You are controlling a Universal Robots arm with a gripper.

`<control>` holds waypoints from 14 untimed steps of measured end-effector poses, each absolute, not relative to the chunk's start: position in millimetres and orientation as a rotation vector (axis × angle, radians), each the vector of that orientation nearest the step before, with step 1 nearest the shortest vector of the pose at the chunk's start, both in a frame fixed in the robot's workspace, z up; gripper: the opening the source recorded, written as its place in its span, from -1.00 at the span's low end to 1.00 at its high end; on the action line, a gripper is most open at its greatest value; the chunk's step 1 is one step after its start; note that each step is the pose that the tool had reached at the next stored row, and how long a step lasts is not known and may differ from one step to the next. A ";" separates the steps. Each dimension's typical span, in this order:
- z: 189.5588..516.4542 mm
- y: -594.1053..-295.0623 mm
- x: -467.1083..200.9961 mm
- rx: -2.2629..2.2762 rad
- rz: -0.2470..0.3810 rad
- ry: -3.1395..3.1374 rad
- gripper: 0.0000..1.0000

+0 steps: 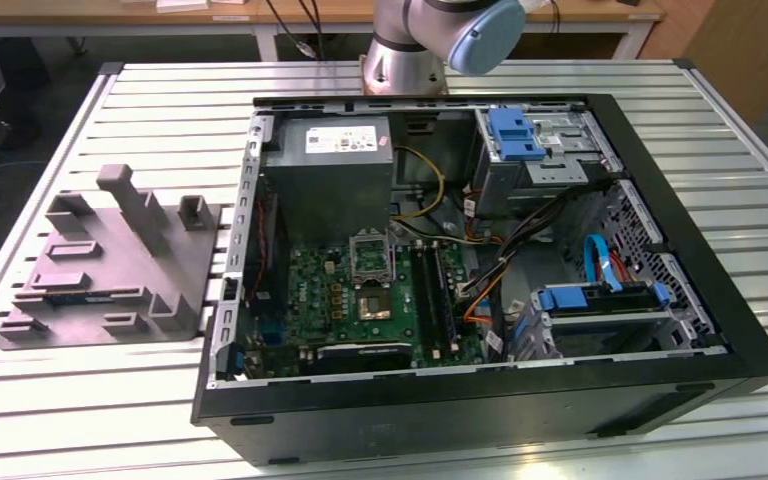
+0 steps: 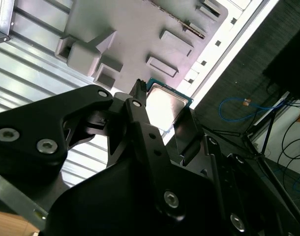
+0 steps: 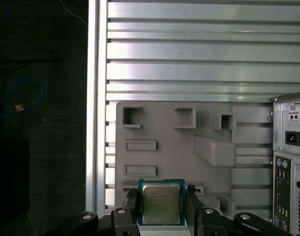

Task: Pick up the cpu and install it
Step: 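Pick up the cpu and move it towards the insertion slot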

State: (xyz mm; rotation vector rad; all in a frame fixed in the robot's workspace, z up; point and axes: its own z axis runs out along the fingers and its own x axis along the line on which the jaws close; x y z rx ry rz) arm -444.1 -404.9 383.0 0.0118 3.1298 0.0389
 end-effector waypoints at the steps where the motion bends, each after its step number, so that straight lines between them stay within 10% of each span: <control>1: 383.1 -404.9 -443.7 0.012 0.039 3.130 -0.06; 14: 383.0 -405.0 -440.1 0.012 0.039 3.130 -0.06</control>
